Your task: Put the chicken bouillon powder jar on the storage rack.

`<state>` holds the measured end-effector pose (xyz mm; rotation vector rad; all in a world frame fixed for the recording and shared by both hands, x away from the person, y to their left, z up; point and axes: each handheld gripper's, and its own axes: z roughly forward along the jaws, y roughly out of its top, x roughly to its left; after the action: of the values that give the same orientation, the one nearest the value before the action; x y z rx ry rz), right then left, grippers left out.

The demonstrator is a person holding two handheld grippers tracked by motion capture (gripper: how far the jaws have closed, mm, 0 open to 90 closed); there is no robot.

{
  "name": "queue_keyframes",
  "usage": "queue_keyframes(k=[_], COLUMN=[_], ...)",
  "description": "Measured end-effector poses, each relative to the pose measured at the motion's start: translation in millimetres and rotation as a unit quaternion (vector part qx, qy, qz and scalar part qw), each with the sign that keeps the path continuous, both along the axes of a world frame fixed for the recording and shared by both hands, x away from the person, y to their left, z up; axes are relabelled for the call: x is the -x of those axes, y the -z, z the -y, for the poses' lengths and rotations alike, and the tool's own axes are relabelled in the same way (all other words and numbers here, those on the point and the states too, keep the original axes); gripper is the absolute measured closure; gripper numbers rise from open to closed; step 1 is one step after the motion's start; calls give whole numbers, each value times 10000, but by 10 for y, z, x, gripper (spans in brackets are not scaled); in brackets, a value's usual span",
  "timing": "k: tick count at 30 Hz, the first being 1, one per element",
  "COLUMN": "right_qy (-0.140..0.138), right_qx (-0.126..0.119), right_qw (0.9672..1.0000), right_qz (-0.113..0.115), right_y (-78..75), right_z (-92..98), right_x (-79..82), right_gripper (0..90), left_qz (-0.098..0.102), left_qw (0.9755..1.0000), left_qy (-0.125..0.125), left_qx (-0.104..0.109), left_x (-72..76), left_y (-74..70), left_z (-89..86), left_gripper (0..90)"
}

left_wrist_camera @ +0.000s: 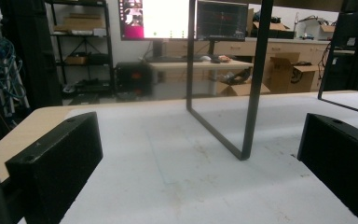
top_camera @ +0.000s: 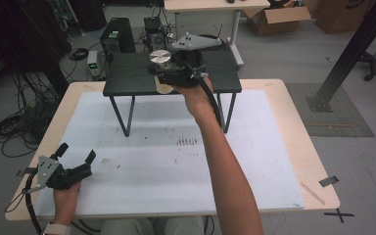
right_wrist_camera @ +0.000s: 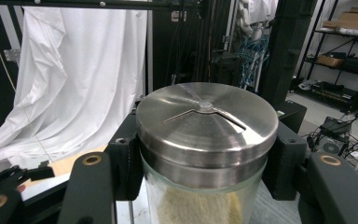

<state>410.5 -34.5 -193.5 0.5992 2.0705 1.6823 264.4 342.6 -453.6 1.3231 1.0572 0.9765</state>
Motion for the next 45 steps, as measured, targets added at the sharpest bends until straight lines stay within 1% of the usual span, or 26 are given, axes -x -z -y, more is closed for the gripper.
queue_keyframes(k=[4, 6, 7, 10, 12, 14, 15, 16, 17, 20, 21, 24, 25, 26, 27, 33, 34, 35, 39, 41, 45], right_qy=[49, 56, 68, 85, 102, 117, 137, 137, 185, 219, 260, 318, 380, 380, 441, 612, 612, 686, 739, 774, 811], right_qx=[-4, 3, 21, 28, 9, 6, -12, -12, -20, -37, -60, -62, -67, -67, -76, -129, -129, -151, -136, -139, -125], right_qw=[10000, 10000, 10000, 10000, 9999, 9999, 9999, 9999, 9998, 9998, 9996, 9995, 9993, 9993, 9990, 9980, 9980, 9975, 9971, 9968, 9966], right_qz=[2, 7, 8, 4, -9, -15, -23, -23, -16, -5, -20, -21, -23, -23, -25, -70, -70, -92, -113, -107, -98], right_y=[-11, -13, -23, -32, -36, -37, -35, -35, -34, -30, -18, -1, 26, 26, 56, 137, 137, 159, 182, 217, 252], right_z=[-54, -64, -93, -118, -145, -155, -172, -172, -190, -203, -218, -233, -249, -249, -258, -275, -275, -281, -300, -340, -383], right_x=[-105, -121, -167, -210, -269, -291, -338, -338, -388, -431, -483, -526, -585, -585, -640, -772, -772, -823, -874, -919, -959], right_gripper=[424, 424, 423, 423, 424, 423, 424, 424, 424, 424, 423, 423, 424, 424, 424, 424, 424, 424, 424, 424, 424], left_qz=[4, 1, 4, 3, 5, 7, 6, 6, 4, 4, 8, 4, 6, 6, 4, 5, 5, 6, 0, 2, 2], left_qw=[10000, 10000, 10000, 10000, 10000, 10000, 10000, 10000, 10000, 10000, 10000, 10000, 10000, 10000, 10000, 10000, 10000, 10000, 10000, 10000, 10000], left_qy=[2, 2, 3, 5, 6, 6, 8, 8, 10, 12, 12, 11, 12, 12, 14, 17, 17, 17, 17, 18, 17], left_qx=[5, 4, 7, 9, 16, 10, 14, 14, 8, 5, 13, 16, 15, 15, 15, 32, 32, 34, 29, 29, 27], left_x=[-1, -1, -1, -1, -1, -1, -1, -1, -2, -2, -2, -2, -1, -1, -2, -1, -1, -1, -1, -1, -2], left_y=[0, 0, 0, 0, 0, 0, 0, 0, 0, 0, 0, 0, 0, 0, 0, 0, 0, 1, 0, 1, 0], left_z=[1, 0, 0, 0, -1, -3, -2, -2, -3, -3, -2, -3, -3, -3, -3, -7, -7, -8, -8, -8, -8], left_gripper=[3, 4, 4, 4, 4, 4, 4, 3, 4, 4, 4, 4, 4, 4, 4, 4, 4, 4, 4, 4, 4])
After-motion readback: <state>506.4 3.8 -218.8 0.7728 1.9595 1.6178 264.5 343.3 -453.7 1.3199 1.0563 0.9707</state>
